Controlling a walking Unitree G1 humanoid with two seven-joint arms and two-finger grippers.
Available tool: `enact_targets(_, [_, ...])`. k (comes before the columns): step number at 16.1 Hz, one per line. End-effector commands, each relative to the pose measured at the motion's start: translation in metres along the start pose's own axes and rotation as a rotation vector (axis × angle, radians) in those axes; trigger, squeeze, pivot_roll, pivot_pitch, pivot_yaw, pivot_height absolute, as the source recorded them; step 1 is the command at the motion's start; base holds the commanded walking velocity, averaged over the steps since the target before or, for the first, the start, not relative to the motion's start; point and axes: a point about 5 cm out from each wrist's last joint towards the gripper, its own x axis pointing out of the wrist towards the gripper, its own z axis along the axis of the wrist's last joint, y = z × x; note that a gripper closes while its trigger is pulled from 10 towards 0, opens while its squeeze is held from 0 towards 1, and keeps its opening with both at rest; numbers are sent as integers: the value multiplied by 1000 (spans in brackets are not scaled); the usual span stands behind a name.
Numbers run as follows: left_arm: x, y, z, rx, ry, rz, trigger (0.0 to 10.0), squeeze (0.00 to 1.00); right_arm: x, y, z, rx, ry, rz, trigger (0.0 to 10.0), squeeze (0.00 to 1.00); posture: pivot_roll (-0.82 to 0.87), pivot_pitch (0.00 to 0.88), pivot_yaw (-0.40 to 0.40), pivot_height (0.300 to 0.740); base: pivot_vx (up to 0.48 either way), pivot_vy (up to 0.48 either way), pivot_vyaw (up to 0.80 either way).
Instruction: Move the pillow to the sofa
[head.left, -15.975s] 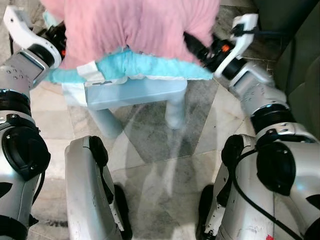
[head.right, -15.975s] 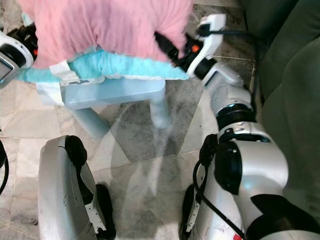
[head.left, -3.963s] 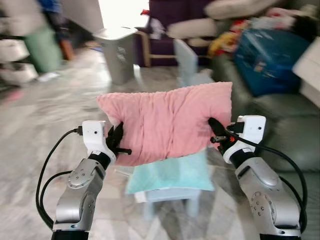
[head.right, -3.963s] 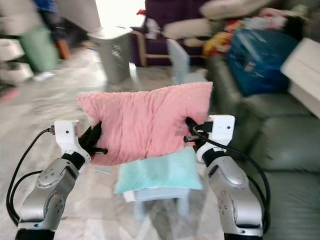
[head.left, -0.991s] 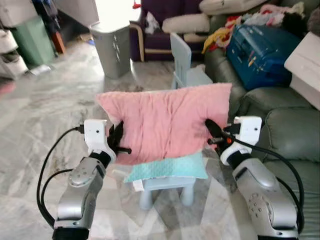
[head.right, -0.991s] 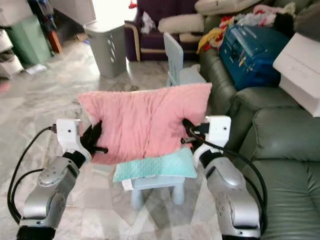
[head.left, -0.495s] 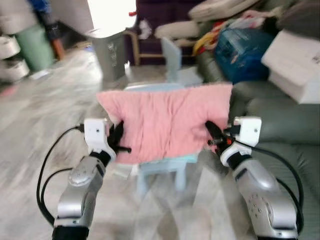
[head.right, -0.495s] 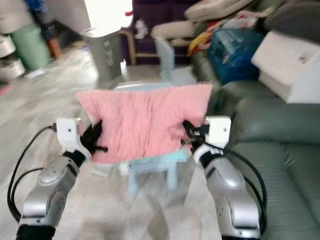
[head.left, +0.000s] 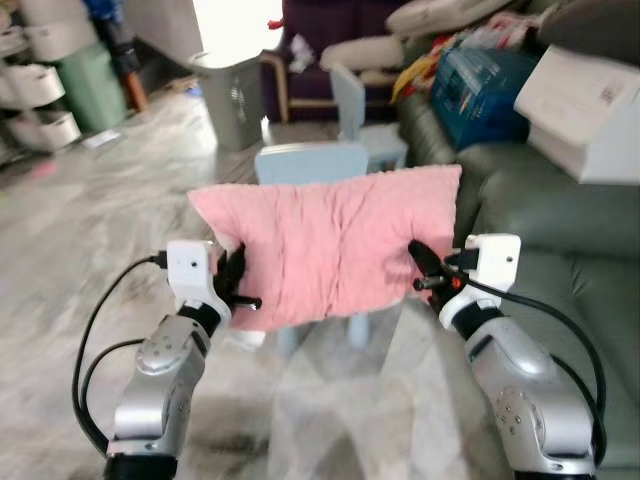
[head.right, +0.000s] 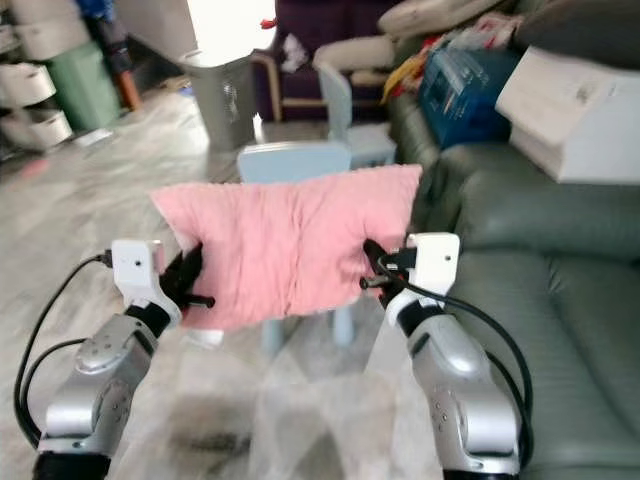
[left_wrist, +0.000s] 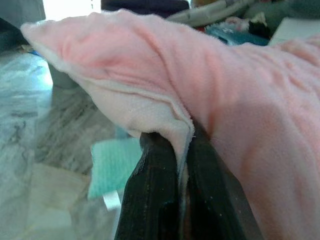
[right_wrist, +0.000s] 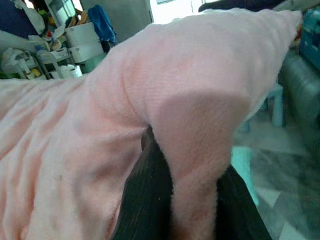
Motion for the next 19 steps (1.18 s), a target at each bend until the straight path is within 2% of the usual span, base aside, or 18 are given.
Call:
enact_targets(1, [3,-7,4,8,-15,-28,10000,0,1,1,7,-10,-28,13,10000,0,-172,0,26,740,-244,0,0])
enact_targets(18, [4,-5,3,-11,-16,-13,10000,0,1,1,7,-10,-21,12,10000,0,-176,0,25,740,-14,0,0])
enact_targets(19, [4,-5,3,-14,-16,-11,10000,0,1,1,6,-6,-11,8,10000,0,-179,0,26,740,0,0,-800])
